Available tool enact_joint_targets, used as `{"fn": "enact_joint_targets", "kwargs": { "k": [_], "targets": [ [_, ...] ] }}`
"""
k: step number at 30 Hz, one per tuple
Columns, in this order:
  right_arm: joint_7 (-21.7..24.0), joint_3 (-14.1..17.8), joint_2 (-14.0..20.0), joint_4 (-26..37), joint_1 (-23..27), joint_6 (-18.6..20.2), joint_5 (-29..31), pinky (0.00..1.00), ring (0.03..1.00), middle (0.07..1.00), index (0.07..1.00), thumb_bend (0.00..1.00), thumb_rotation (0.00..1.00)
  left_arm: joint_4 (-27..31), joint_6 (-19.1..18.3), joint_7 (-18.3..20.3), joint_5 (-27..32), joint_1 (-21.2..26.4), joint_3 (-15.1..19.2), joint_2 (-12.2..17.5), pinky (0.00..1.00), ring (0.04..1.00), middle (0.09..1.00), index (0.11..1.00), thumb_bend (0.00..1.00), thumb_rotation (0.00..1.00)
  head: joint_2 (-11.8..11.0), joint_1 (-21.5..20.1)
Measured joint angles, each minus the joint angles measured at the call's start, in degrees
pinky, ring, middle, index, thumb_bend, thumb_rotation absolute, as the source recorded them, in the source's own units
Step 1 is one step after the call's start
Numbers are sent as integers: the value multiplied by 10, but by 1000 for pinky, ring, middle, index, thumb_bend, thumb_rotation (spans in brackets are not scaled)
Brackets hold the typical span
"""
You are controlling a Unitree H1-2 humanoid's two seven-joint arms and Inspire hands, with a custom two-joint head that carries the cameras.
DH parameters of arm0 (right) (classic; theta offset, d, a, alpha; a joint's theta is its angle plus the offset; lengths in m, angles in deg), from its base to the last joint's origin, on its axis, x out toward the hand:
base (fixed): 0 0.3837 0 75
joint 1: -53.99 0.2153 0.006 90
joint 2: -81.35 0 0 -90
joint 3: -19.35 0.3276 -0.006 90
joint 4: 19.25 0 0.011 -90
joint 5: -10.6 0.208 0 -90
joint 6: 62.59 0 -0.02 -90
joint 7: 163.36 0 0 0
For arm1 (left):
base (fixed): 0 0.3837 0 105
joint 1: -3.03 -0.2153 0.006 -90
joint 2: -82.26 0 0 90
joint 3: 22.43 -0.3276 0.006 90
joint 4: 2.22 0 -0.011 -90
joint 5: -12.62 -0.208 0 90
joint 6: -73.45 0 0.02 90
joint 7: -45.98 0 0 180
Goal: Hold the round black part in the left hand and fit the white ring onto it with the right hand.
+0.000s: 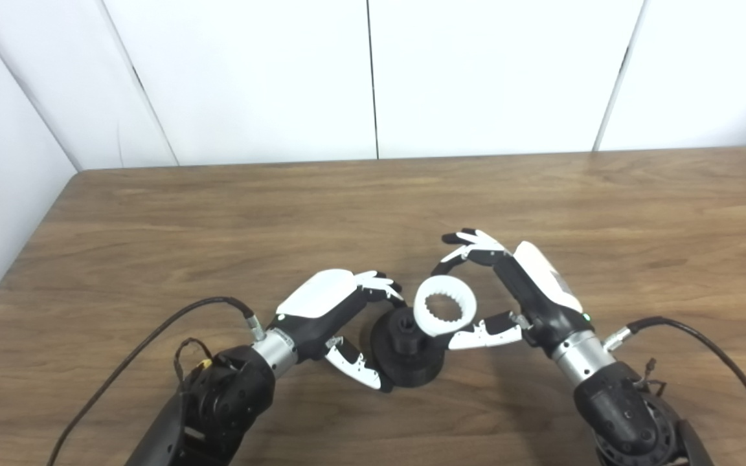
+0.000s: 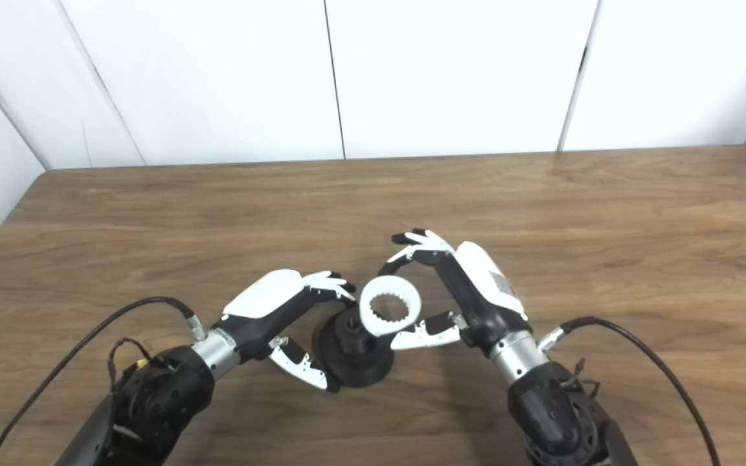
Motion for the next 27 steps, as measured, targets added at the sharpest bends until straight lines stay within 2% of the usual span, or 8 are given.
{"fn": "enact_joint_targets", "kwargs": {
  "k": [12, 27],
  "targets": [
    [6, -18, -6, 0, 3, 0, -9, 865, 964, 869, 490, 522, 163, 0, 0, -1, 0, 0, 0, -1, 862, 947, 882, 696, 908, 232, -1, 2],
    [18, -21, -8, -4, 5, 0, -12, 879, 965, 875, 491, 523, 162, -1, -2, -2, -2, 1, -1, -6, 861, 947, 881, 696, 906, 226, 2, 7]
  ]
}}
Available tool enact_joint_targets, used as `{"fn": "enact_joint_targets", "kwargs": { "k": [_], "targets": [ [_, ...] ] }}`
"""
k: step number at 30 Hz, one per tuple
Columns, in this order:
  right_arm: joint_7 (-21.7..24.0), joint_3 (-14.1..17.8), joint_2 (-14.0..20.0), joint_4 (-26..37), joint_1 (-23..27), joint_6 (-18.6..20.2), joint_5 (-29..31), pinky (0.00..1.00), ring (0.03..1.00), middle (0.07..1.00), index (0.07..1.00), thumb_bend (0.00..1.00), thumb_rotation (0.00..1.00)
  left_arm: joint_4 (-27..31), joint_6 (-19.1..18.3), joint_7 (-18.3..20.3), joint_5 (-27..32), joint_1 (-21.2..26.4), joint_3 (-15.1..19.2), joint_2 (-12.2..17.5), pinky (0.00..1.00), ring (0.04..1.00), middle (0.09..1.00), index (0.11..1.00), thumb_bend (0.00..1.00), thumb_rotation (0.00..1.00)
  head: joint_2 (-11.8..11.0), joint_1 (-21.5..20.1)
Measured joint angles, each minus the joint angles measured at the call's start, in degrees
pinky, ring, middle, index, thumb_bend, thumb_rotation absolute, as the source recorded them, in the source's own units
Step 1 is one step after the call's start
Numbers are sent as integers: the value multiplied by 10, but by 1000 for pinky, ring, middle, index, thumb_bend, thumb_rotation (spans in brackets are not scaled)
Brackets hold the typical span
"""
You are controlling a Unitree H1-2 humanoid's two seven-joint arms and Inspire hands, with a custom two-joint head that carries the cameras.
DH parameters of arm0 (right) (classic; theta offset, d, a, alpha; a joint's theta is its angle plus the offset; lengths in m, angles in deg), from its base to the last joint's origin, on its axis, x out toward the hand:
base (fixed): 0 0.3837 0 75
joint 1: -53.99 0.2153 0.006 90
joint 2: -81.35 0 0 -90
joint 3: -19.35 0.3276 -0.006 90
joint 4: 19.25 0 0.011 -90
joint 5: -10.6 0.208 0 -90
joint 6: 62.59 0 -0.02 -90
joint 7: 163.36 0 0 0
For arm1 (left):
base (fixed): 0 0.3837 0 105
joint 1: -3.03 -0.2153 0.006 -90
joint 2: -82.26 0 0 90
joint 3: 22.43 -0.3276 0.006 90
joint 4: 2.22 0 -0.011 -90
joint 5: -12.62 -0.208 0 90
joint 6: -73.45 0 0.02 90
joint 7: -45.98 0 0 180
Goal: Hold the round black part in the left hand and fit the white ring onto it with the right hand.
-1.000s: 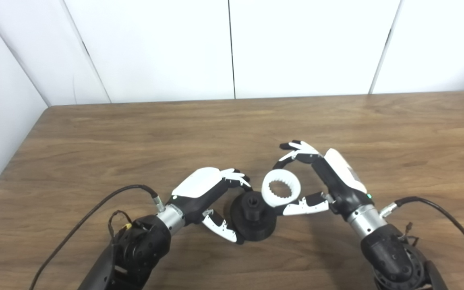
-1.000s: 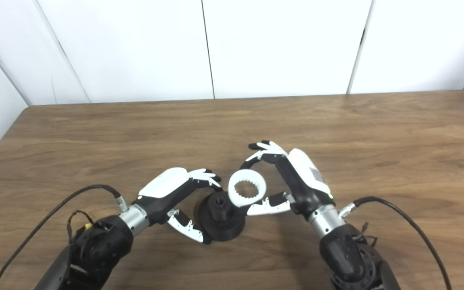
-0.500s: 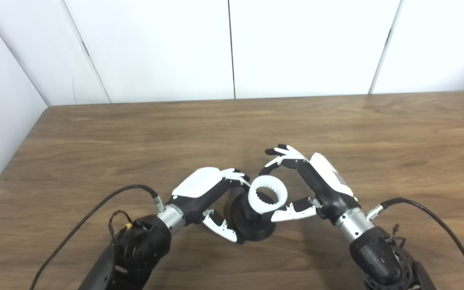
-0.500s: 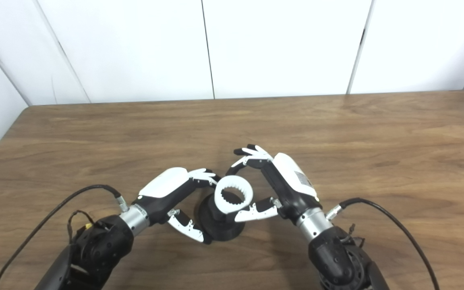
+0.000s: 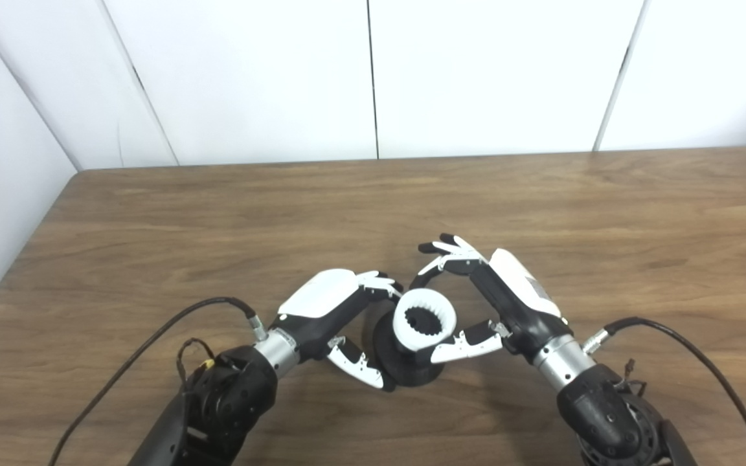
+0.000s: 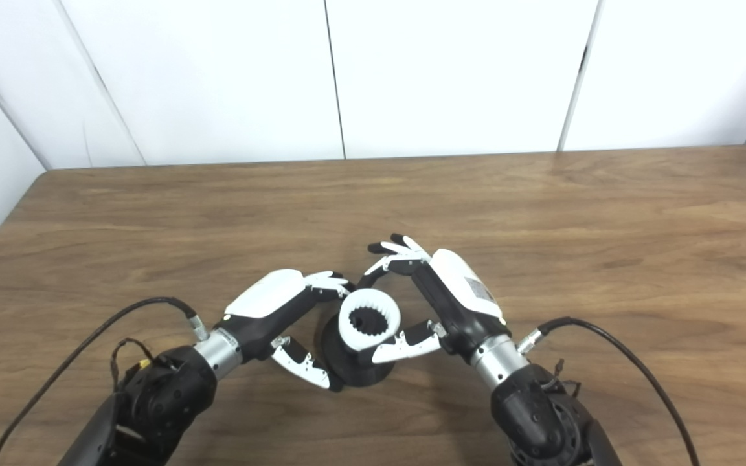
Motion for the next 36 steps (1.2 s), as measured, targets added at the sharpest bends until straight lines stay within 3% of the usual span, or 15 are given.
{"fn": "enact_joint_targets", "kwargs": {
  "k": [36],
  "targets": [
    [0, -10, -4, -21, 9, -4, -23, 885, 971, 874, 491, 522, 164, 0, -5, 3, -9, 1, -1, -7, 871, 952, 882, 696, 902, 226, 6, 4]
  ]
}}
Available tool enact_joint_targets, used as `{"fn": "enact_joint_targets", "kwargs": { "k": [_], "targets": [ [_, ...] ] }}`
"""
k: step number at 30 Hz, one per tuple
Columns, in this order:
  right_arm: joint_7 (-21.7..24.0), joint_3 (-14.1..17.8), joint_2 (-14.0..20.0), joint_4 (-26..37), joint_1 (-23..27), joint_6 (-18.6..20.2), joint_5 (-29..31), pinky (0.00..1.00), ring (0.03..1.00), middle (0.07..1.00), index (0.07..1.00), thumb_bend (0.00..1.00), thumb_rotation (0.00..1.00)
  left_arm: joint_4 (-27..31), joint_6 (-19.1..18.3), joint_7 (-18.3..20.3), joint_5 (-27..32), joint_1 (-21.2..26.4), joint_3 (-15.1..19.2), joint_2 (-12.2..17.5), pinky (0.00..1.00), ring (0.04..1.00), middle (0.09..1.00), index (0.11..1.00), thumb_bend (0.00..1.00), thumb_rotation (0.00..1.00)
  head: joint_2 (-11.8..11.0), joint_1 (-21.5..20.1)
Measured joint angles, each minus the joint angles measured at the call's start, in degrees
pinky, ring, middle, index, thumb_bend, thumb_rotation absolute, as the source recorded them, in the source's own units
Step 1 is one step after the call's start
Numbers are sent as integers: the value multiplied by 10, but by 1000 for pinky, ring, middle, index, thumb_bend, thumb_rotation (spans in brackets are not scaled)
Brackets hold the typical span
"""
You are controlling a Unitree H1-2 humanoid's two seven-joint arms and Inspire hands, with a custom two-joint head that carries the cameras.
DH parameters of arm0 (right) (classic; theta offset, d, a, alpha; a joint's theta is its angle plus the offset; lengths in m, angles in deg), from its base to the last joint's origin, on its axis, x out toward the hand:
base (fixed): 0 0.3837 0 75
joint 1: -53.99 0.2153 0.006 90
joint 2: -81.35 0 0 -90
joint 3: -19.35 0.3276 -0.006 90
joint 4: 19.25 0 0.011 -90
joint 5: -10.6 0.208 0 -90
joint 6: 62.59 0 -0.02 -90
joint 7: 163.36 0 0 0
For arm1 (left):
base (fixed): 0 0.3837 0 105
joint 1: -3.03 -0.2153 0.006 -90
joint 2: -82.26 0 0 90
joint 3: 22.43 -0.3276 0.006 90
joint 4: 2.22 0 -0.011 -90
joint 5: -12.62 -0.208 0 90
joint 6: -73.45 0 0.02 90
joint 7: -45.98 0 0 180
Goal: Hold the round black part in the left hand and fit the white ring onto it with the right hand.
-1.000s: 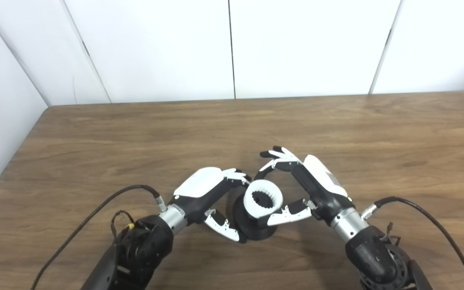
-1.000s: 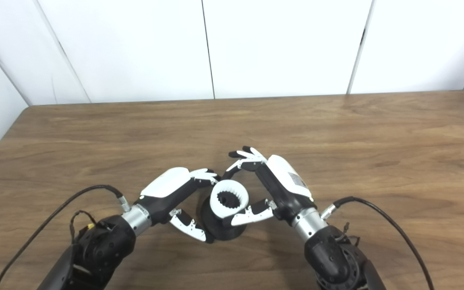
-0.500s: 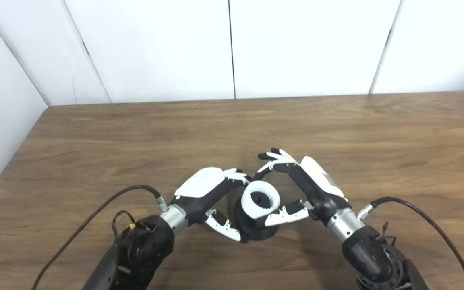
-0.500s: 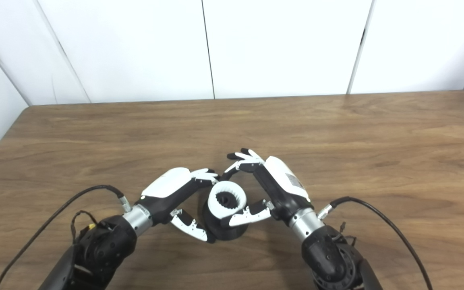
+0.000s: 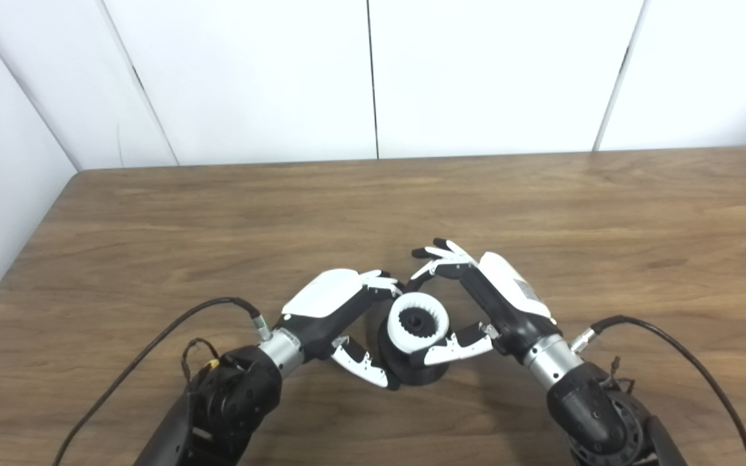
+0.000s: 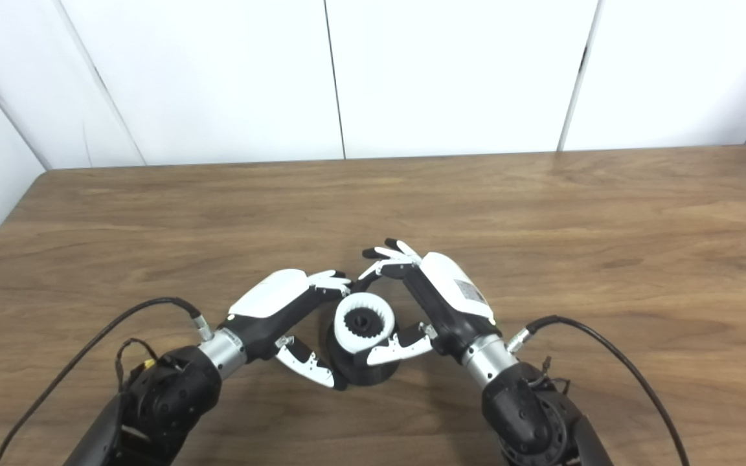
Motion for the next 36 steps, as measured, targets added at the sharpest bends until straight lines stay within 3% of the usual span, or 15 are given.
{"fn": "enact_joint_targets", "kwargs": {
  "k": [36],
  "targets": [
    [-1, 0, 14, -23, 1, -21, 4, 854, 959, 869, 492, 521, 164, 3, -13, 6, -2, 4, 0, -3, 862, 953, 882, 683, 912, 221, 3, 4]
  ]
}}
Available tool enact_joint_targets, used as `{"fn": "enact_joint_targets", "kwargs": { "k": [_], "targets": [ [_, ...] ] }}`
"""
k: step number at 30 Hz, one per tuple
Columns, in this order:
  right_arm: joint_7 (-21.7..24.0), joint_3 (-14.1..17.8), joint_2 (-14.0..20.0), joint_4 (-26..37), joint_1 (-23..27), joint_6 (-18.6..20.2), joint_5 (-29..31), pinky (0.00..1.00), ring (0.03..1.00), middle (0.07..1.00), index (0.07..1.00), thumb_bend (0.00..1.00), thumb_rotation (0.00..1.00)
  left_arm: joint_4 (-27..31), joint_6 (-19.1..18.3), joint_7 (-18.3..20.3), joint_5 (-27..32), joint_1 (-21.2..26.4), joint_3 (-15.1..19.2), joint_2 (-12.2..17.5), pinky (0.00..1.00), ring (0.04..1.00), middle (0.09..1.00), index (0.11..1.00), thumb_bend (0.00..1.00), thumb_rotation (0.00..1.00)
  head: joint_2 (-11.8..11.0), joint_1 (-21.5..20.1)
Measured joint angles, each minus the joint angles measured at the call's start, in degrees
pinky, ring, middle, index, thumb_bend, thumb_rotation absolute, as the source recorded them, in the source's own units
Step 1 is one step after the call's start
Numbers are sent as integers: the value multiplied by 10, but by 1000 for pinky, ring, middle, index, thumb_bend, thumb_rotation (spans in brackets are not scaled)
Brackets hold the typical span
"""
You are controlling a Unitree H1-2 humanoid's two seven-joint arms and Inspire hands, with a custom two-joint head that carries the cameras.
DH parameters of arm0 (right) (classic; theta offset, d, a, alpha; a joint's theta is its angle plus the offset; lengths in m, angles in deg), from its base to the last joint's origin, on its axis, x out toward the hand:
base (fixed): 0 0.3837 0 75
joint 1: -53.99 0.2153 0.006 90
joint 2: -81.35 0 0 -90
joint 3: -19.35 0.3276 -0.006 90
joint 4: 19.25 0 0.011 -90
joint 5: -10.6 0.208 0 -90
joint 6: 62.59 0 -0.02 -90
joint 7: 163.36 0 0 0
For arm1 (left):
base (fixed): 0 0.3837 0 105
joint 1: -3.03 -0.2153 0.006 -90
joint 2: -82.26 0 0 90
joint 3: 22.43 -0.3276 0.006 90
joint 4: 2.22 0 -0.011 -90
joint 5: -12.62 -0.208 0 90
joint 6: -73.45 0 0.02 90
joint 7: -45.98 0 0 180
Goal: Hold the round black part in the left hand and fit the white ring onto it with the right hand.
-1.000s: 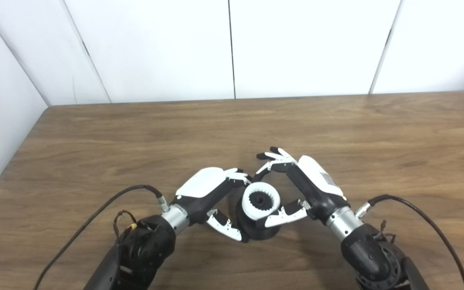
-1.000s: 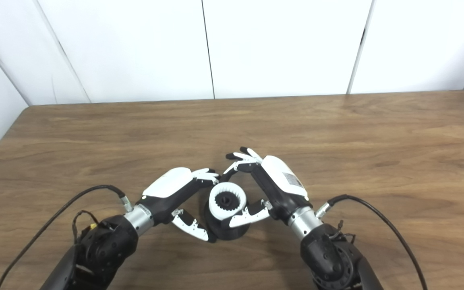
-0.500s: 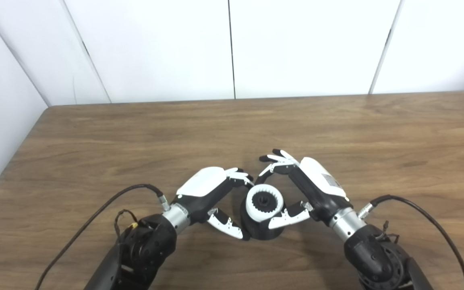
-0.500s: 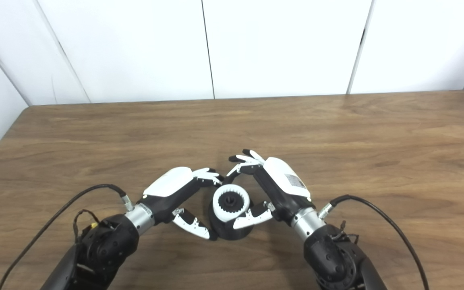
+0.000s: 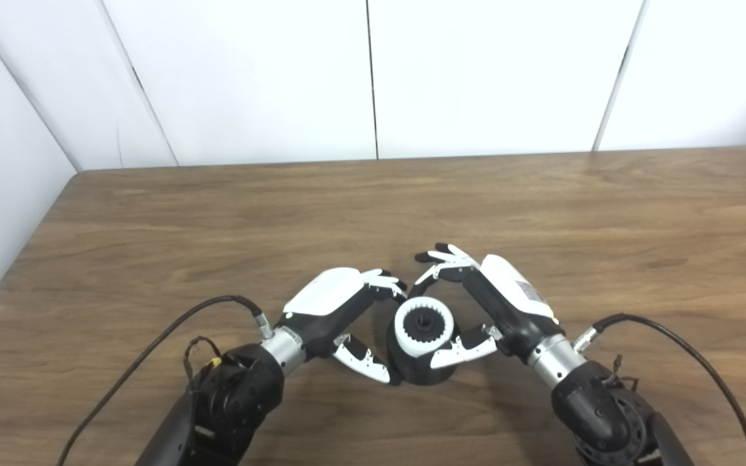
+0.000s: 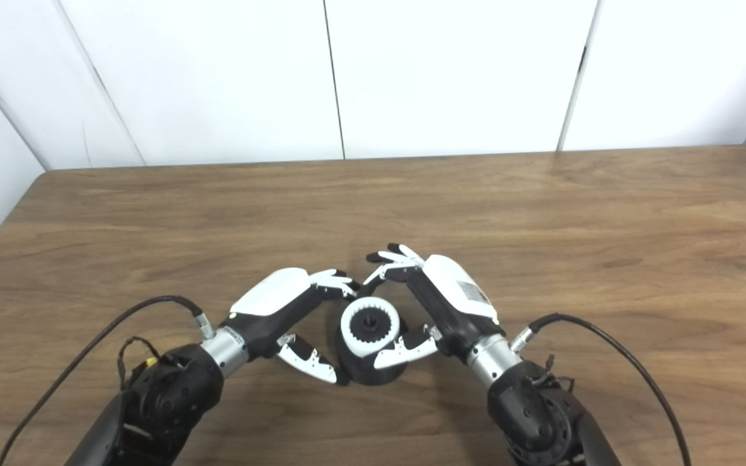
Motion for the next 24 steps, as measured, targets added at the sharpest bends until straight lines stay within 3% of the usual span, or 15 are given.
{"fn": "enact_joint_targets", "kwargs": {
  "k": [8, 9, 10, 11, 12, 24],
  "targets": [
    [-5, 4, 0, -13, 0, -16, 11, 854, 950, 868, 495, 520, 165, 0, -1, -1, 0, 0, 0, 0, 859, 953, 881, 682, 912, 223, -1, 0],
    [-5, 4, 0, -13, 0, -16, 12, 855, 950, 869, 548, 648, 237, 0, -1, -1, 0, 0, 0, 0, 858, 952, 880, 682, 912, 222, 0, -1],
    [-5, 4, 0, -13, 0, -16, 13, 857, 951, 869, 567, 694, 263, 0, -1, -1, 0, 0, 0, 0, 858, 952, 880, 682, 912, 222, 0, -1],
    [-5, 5, 0, -14, 0, -17, 14, 860, 950, 870, 628, 834, 341, 0, -1, -1, 0, 0, 0, 0, 856, 951, 880, 681, 913, 221, -1, 0],
    [-5, 5, 0, -15, 0, -17, 15, 861, 950, 871, 645, 866, 357, 0, -1, -1, 0, 0, 0, 0, 856, 951, 881, 681, 913, 221, -1, 0],
    [23, 10, 3, -24, -5, 21, 10, 862, 947, 885, 741, 1000, 407, 1, -2, -5, 0, 0, 0, 0, 851, 945, 880, 691, 925, 221, -1, 1]
  ]
}}
